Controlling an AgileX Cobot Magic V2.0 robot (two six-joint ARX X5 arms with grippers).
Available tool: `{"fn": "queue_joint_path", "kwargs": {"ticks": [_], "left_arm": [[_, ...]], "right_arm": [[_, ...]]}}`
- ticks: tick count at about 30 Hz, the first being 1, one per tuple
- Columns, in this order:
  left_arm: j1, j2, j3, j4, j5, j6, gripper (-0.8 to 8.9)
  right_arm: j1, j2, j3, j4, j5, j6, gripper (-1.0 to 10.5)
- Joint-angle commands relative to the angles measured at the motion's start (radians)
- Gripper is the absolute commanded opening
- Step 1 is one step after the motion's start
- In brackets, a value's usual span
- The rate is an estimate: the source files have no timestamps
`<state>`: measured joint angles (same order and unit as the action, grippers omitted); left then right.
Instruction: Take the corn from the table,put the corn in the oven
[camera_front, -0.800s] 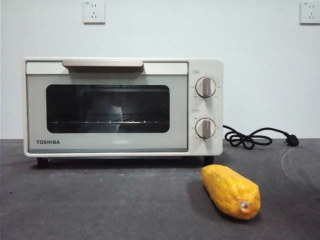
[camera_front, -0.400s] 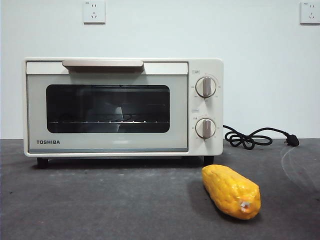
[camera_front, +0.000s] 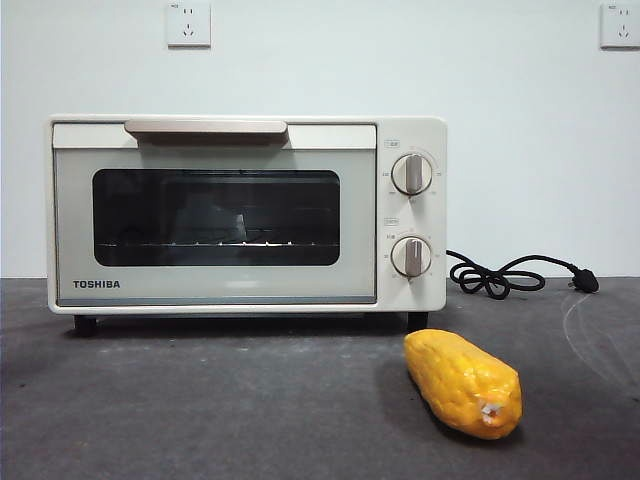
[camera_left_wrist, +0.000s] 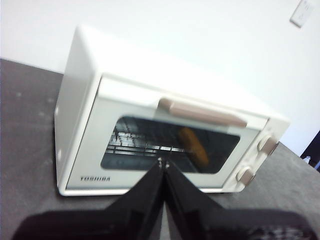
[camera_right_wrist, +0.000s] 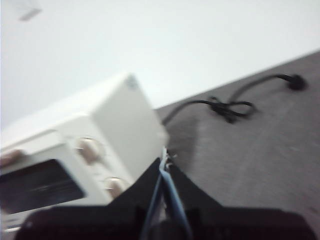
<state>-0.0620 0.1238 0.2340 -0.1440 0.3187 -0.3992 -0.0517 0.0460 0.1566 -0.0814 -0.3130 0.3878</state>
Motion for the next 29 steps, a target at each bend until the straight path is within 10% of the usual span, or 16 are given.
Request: {"fn": "queue_joint_path", "kwargs": {"ticks": [1,17,29], "left_arm": [[-0.003,0.085,0.095,-0.055,0.003,0.038,-0.05],[-0.006,0.660,0.706,-0.469,0.229,0.260,-0.05],[-0.054,0.777,0.907,-0.586,0.232,0.323,-0.05]], "right_arm": [[0.000,0.038,0.063,0.007,-0.045,-0.024,0.0],[0.008,0.449,0.477,-0.087,-0.457,-0.033,0.1],[0.271,0.758,0.645,-0.350,-0.338,-0.086,4.7]]}}
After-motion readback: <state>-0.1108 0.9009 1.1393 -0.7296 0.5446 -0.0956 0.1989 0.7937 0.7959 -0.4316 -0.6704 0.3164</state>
